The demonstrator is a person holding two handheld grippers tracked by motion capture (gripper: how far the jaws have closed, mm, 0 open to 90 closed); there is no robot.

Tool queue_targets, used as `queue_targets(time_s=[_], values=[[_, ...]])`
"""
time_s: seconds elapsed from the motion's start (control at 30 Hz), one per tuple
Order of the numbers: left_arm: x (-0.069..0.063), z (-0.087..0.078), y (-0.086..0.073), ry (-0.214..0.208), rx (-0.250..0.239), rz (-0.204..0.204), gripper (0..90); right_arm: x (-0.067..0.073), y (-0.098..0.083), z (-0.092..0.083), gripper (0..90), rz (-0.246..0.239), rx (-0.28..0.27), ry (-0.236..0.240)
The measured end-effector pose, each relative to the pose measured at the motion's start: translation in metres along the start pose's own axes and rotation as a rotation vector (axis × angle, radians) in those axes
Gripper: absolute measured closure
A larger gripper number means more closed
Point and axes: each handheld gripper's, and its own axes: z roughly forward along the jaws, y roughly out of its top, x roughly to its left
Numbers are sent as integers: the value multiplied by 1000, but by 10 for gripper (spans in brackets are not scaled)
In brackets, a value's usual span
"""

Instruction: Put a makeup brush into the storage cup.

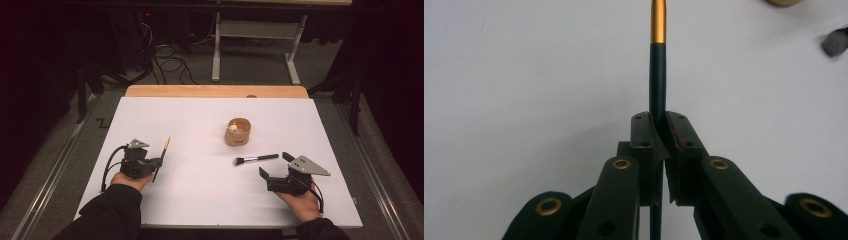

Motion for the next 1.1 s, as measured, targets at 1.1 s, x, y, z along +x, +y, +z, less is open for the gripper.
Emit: queue_targets(time_s=[1.1], values=[[-2, 1, -25, -100, -312, 20, 836, 2, -1, -3, 28, -11, -28, -10]])
